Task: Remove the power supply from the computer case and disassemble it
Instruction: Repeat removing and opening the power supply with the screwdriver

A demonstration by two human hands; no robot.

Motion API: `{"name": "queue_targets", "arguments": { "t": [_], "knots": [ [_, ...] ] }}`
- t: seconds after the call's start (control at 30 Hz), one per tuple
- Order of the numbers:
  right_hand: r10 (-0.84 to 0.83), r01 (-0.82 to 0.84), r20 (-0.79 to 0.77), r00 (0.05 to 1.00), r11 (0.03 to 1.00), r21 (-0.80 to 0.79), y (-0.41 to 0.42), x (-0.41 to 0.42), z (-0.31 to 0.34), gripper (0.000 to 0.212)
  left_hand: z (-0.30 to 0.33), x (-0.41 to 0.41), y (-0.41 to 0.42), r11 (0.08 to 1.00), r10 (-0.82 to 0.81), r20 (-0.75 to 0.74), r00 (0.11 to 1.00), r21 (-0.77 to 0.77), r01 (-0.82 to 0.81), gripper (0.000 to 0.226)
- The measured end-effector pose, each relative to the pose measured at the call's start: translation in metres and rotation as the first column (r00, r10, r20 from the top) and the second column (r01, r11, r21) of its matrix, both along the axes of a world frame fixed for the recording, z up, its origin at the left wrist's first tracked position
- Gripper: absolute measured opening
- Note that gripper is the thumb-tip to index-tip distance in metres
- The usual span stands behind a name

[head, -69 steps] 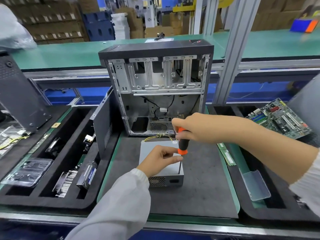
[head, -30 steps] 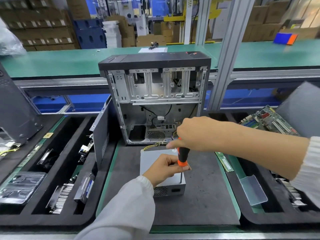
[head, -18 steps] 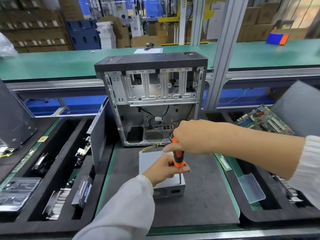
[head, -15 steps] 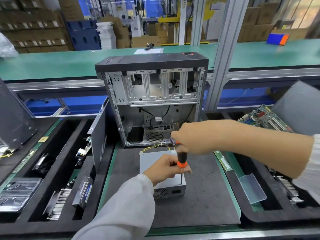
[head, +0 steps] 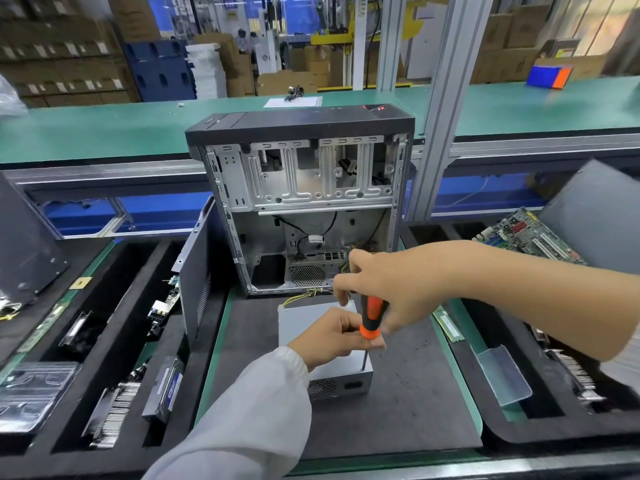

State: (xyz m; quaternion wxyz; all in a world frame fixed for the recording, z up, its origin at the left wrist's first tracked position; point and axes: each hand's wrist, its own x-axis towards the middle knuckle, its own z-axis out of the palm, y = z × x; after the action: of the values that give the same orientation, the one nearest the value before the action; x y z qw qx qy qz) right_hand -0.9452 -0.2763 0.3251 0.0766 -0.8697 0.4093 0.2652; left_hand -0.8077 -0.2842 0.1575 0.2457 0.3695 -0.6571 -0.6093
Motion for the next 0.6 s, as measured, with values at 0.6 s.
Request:
{"name": "queue_targets", "arguments": {
  "t": [0.6],
  "knots": [
    [-0.127, 0.119, -0.013, 0.992, 0.954, -0.275, 0.002, 0.016, -0.007, 0.044, 0.003, 0.002, -0.002, 1.000, 0.008, 0.009, 1.000, -0.023, -0.008, 0.009]
  ]
}}
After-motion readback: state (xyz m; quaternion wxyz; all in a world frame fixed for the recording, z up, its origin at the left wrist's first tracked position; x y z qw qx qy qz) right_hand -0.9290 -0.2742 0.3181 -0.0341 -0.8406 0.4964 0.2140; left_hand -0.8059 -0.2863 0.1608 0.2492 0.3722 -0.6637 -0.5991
